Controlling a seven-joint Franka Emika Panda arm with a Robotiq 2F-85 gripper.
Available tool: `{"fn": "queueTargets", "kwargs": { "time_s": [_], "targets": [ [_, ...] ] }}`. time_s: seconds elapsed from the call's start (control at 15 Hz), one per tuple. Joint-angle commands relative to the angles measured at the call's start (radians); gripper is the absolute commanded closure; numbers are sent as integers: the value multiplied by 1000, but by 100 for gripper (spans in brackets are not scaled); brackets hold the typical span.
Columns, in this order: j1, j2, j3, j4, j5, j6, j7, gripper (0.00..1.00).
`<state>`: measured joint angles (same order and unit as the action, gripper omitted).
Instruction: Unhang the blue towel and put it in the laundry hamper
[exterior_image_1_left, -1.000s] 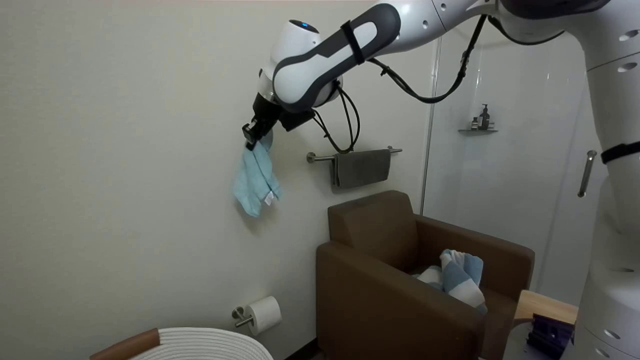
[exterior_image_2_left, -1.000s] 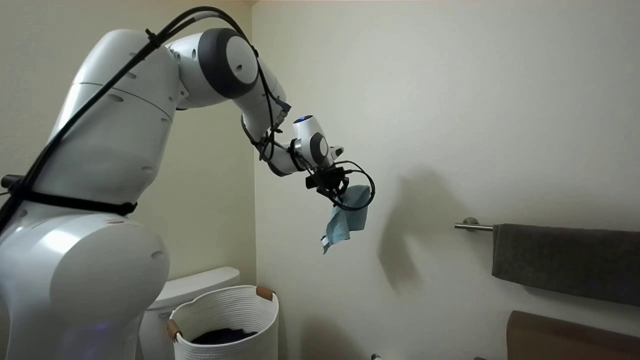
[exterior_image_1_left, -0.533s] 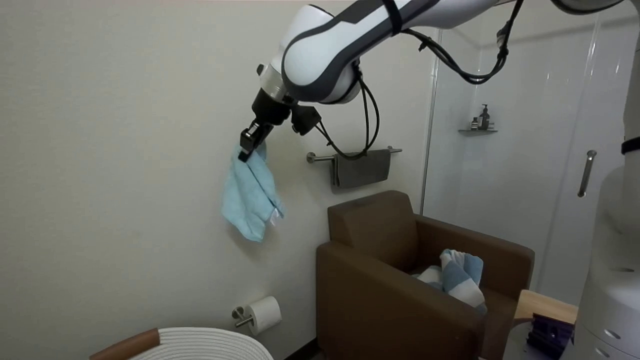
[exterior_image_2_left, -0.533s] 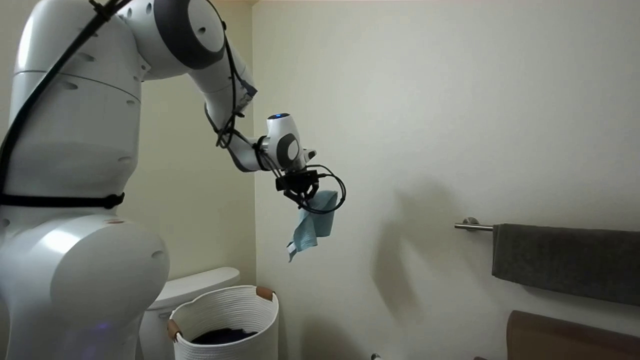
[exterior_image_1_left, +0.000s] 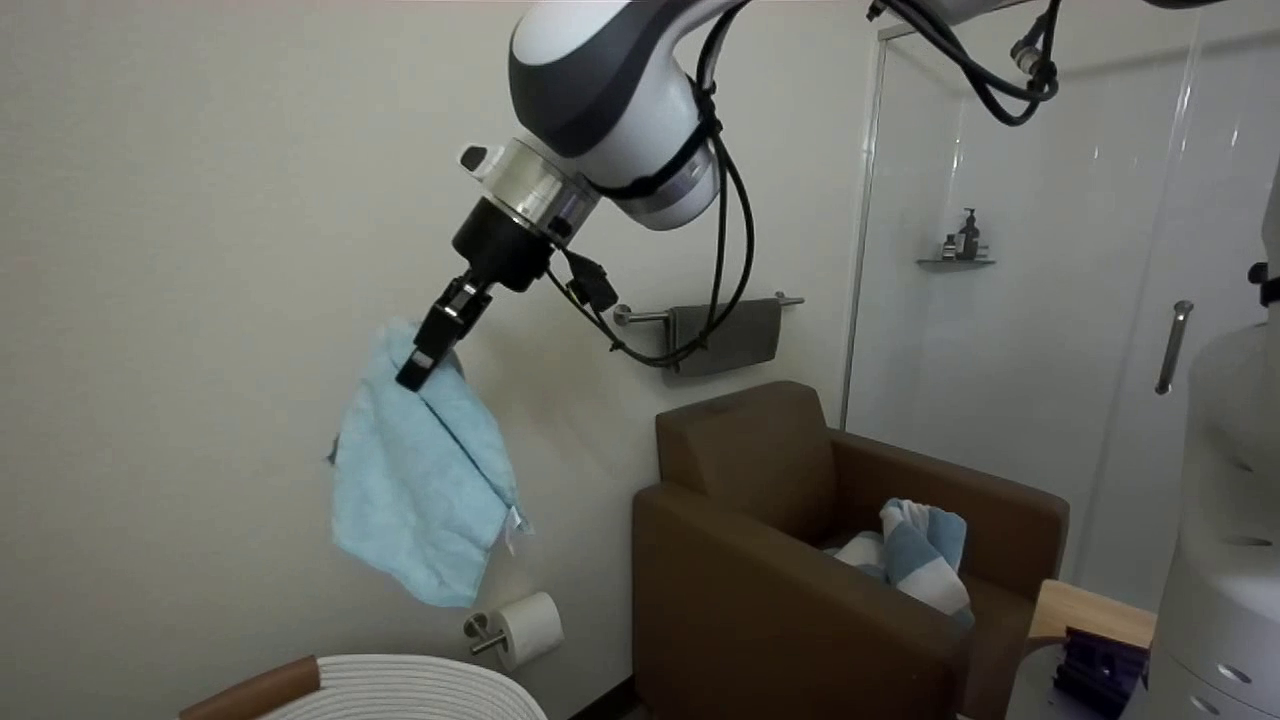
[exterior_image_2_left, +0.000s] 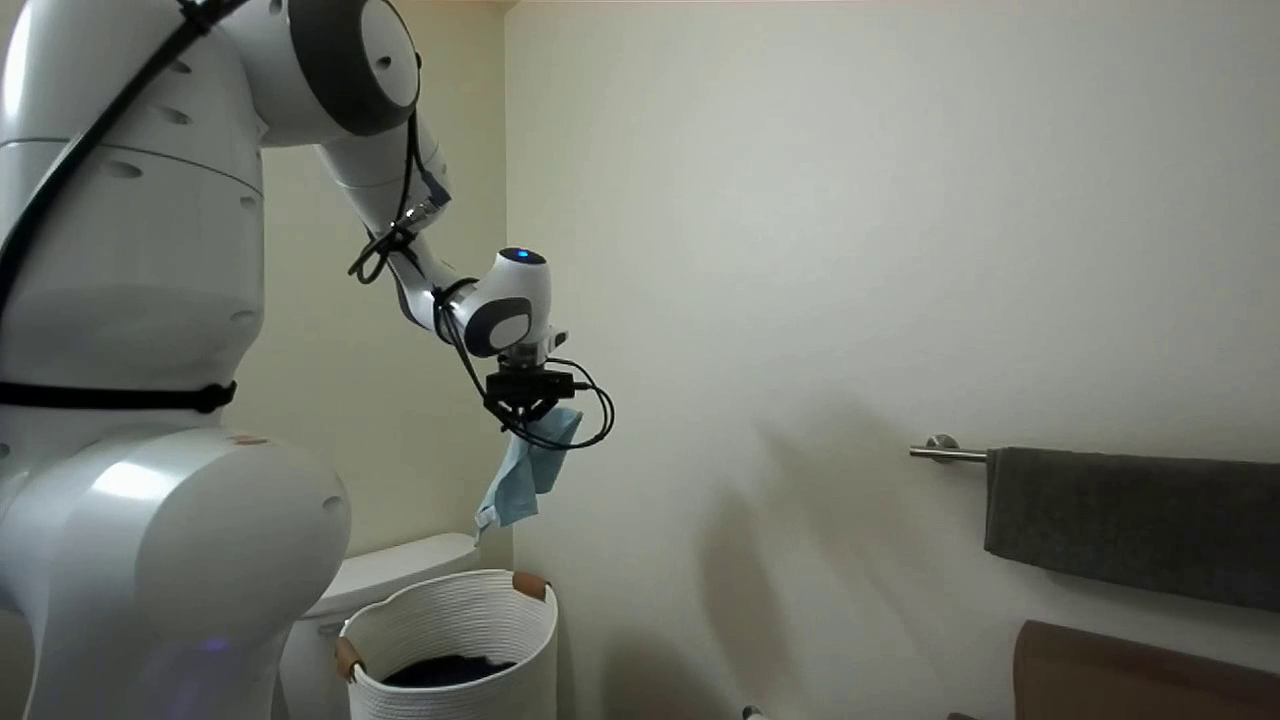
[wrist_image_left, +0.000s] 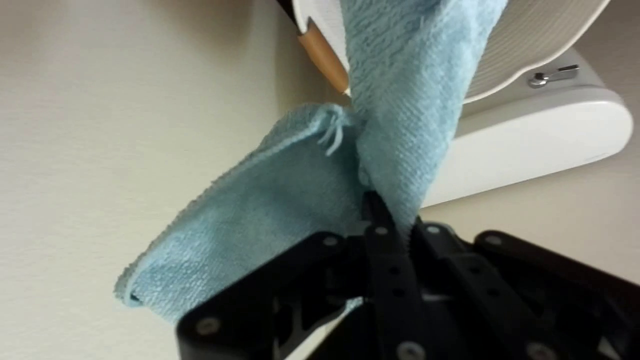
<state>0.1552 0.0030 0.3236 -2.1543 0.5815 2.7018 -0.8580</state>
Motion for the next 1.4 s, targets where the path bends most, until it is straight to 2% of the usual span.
{"fn": "queueTargets", "kwargs": {
  "time_s": [0.0, 0.27, 0.33, 0.4, 0.8, 0.87, 1.07, 1.33],
  "targets": [
    [32, 20, -30, 6, 60, -111, -127, 94],
    [41, 64, -32, 18, 28, -208, -161, 95],
    [35, 63, -36, 20, 33, -213, -185, 94],
    [46, 59, -29, 5, 30, -179, -119, 94],
    [44, 77, -35, 16, 24, -177, -146, 94],
    [53, 101, -29, 27, 6, -149, -144, 94],
    [77, 169, -14, 72, -78, -161, -115, 94],
    [123, 290, 29, 153, -221, -229, -84, 94]
  ]
}}
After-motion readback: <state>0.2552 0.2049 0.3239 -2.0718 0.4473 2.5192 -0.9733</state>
